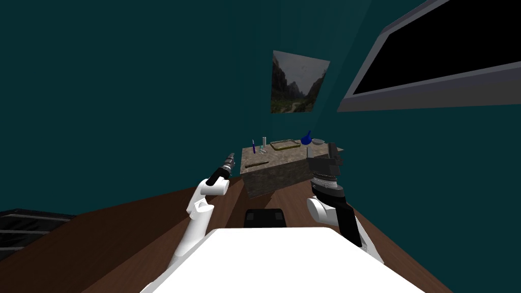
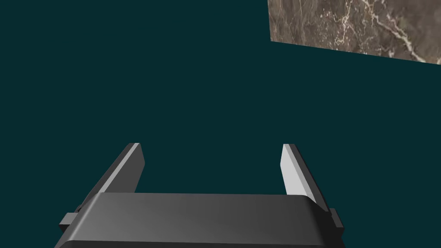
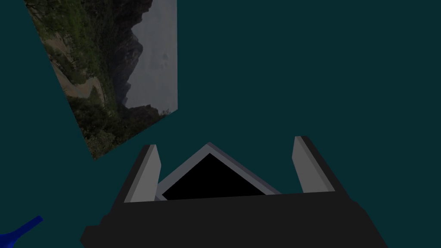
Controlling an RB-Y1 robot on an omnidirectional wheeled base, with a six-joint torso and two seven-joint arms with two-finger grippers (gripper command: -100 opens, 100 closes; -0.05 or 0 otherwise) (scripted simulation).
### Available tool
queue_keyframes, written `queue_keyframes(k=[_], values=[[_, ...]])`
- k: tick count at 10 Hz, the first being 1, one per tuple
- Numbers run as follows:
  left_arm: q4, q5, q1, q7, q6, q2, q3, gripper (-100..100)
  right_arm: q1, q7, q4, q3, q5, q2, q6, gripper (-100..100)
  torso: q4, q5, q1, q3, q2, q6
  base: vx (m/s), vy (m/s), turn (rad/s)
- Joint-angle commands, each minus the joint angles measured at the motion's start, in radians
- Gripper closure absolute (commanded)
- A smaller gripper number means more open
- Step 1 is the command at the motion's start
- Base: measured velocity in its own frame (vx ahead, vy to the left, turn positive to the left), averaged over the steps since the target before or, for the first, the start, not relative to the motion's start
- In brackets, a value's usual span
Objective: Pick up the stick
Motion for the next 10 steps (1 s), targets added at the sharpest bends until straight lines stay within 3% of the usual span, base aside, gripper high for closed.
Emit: queue_keyframes(k=[1, 10], values=[[-0.004, 0.0, 0.003, 0.0, 0.035, -0.001, -0.001, -100, 0.0, 0.0, 0.0, 0.0, 0.0, 0.0, 0.0, 0, 0.0, 0.0, 0.0, 0.0, 0.0, 0.0, 0.014, 0.0, 0.004], [0.042, -0.004, -0.066, 0.007, 0.286, -0.021, 0.001, -100, 0.0, 0.0, 0.0, 0.0, 0.0, 0.0, 0.0, 0, 0.0, 0.0, -0.002, -0.001, -0.001, 0.0, 0.034, -0.012, -0.038]])
